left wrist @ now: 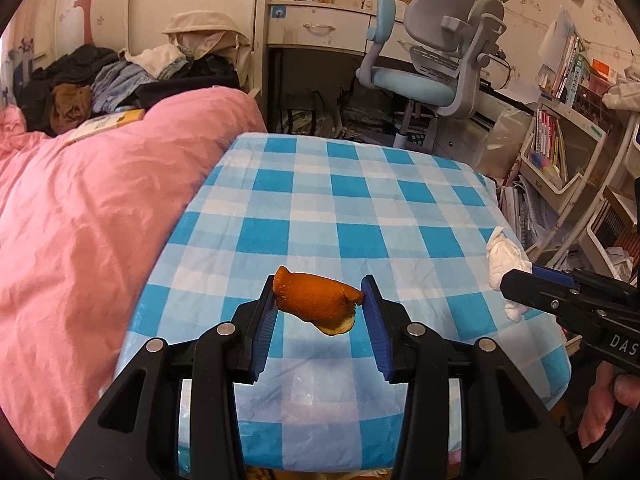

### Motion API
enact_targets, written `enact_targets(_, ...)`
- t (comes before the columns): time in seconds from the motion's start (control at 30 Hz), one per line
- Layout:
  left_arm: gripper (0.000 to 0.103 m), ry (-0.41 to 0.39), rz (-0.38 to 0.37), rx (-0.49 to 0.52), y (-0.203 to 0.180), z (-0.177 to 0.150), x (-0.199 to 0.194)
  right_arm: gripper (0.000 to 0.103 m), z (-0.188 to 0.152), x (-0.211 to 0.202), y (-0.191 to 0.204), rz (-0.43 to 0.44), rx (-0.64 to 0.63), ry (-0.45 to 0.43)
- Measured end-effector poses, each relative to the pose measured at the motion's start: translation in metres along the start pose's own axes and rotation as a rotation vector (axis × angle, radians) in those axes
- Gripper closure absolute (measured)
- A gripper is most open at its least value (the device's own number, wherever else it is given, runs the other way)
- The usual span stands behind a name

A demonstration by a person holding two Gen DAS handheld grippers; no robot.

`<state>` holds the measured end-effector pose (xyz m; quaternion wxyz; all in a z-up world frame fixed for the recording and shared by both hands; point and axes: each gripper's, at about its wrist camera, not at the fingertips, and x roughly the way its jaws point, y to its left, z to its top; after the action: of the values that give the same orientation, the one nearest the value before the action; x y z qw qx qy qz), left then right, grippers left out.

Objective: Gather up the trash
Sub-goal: 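Carry the tissue and orange-brown piece with both tools over the yellow bin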

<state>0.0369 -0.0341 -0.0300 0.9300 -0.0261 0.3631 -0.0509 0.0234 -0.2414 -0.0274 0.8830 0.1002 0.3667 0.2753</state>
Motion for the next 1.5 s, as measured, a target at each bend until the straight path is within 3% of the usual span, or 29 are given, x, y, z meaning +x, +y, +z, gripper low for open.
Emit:
enact_targets(0.8, 0.063, -0.046, 0.035, 0.034, -0.002, 0.008, -0.008, 0.077, 0.001, -0.001, 0.009, 0.011, -0.025, -0.036)
enact_targets(1.2, 0.063, -0.049, 0.028, 0.001, -0.003, -0.031, -0.045, 0.076, -0.037, -0.030, 0.033, 0.026, -0.047, -0.063)
enact_targets(1.5, 0.063, -0.031, 0.024, 0.004, -0.014, -0.075, -0.074, 0.075, -0.079, -0.049, 0.047, 0.032, -0.060, -0.023)
